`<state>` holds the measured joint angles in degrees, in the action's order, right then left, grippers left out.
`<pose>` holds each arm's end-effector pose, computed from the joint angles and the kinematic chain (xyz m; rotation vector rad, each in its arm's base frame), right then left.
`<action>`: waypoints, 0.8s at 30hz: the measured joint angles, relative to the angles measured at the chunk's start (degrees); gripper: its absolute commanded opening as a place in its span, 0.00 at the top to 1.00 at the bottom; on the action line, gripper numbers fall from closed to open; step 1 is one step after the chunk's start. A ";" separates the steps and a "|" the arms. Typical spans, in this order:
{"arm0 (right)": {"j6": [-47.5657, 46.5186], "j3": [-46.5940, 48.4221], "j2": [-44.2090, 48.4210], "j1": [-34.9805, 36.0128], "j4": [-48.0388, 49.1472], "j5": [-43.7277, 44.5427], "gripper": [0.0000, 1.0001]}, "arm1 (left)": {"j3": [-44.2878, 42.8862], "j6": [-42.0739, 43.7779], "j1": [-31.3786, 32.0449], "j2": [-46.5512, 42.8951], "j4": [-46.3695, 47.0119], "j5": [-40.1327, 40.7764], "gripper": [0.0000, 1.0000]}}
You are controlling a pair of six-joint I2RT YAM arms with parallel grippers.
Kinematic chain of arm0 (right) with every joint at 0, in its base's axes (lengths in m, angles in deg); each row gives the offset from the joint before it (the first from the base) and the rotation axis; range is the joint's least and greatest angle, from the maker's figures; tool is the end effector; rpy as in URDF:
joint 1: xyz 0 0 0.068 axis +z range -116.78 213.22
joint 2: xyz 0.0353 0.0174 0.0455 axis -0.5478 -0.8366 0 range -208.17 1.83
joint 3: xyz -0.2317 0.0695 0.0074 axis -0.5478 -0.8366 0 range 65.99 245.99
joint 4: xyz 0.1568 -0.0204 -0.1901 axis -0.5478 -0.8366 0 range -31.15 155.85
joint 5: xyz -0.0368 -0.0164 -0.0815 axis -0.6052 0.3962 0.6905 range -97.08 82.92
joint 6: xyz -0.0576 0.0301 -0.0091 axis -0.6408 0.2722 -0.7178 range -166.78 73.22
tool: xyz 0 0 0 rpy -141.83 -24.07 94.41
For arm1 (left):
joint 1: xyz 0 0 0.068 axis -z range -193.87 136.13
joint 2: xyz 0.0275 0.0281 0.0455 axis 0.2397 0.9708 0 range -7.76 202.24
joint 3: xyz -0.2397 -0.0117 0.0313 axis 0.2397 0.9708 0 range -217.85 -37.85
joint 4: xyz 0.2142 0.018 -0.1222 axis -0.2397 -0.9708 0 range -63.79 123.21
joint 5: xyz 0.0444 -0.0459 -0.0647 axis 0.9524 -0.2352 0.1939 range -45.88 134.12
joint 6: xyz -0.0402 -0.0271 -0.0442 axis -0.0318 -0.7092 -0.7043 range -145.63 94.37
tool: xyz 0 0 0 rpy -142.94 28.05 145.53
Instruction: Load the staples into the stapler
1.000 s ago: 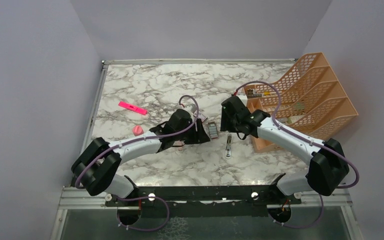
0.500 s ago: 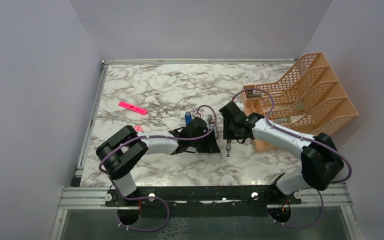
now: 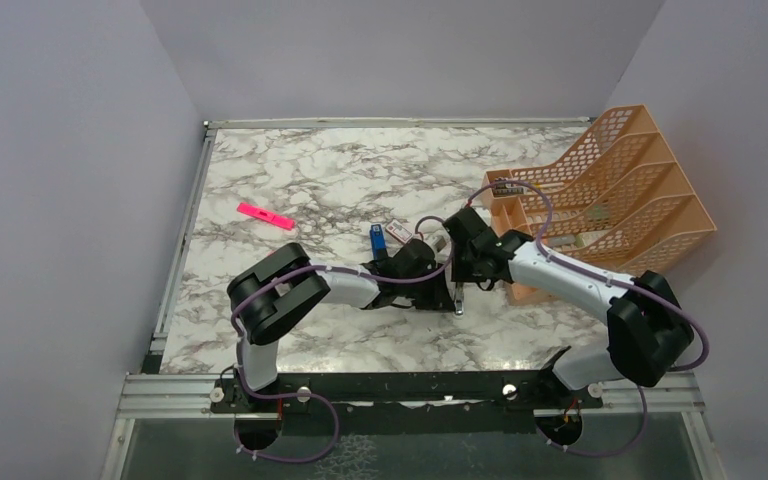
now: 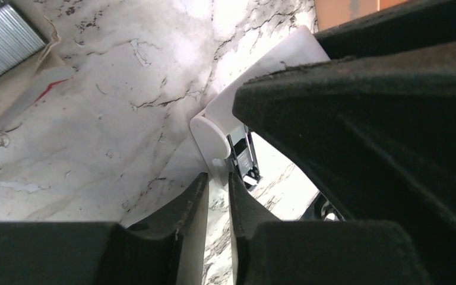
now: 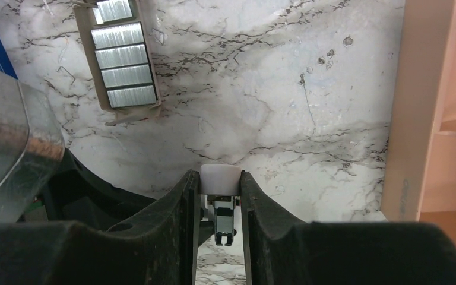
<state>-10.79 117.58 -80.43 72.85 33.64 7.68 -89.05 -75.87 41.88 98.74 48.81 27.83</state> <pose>0.2190 0.1644 0.1676 -0.0015 2.6122 0.1188 0.1912 -0.3066 0.1024 0.2963 2.5619 -1.1863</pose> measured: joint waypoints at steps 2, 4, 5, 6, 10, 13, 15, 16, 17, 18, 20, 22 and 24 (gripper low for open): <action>0.04 -0.59 0.74 -0.02 0.04 0.00 0.71 | -0.13 -0.52 0.02 0.57 0.59 -0.02 0.89; 0.04 -0.72 0.96 -0.02 0.07 -0.04 0.72 | -0.13 -1.25 0.02 0.94 1.01 -0.02 0.94; 0.07 -0.87 1.14 -0.02 0.11 -0.07 0.73 | -0.13 -1.51 0.02 1.01 1.03 0.00 0.96; 0.07 -1.05 1.33 -0.02 0.22 -0.11 0.73 | -0.13 -1.81 0.02 1.05 1.05 0.02 0.97; 0.02 -1.79 2.54 -0.02 0.37 -0.68 0.76 | -0.26 -2.71 0.04 1.05 0.83 0.13 1.00; 0.02 -2.47 3.91 -0.04 0.20 -1.38 0.76 | -0.79 -2.93 0.04 1.09 -0.04 0.17 1.00; 0.00 -3.15 5.09 -0.20 0.09 -2.01 0.77 | -0.90 -3.21 0.04 1.09 -0.33 0.22 1.00; 0.00 -3.50 5.64 -0.28 0.04 -2.38 0.77 | -0.94 -3.37 0.04 1.09 -0.42 0.22 1.00; 0.00 -3.98 6.34 -0.35 0.00 -2.80 0.78 | -1.09 -3.52 0.04 1.09 -0.68 0.24 1.00; 0.00 -4.55 7.06 -0.37 0.00 -3.21 0.78 | -1.33 -3.56 0.04 1.16 -0.98 0.24 1.00; 0.02 -5.62 8.41 -0.37 -0.11 -4.11 0.78 | -1.81 -3.72 0.04 1.33 -1.70 0.24 1.00; 0.02 -6.27 9.31 -0.33 -0.11 -4.79 0.78 | -1.97 -3.82 0.04 1.36 -2.01 0.24 1.00; 0.02 -6.69 9.81 -0.26 -0.07 -5.22 0.79 | -2.27 -3.82 0.04 1.42 -2.45 0.24 1.00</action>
<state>-10.77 110.89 -70.62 72.59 33.58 2.46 -91.32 -79.70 41.92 100.16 46.36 28.07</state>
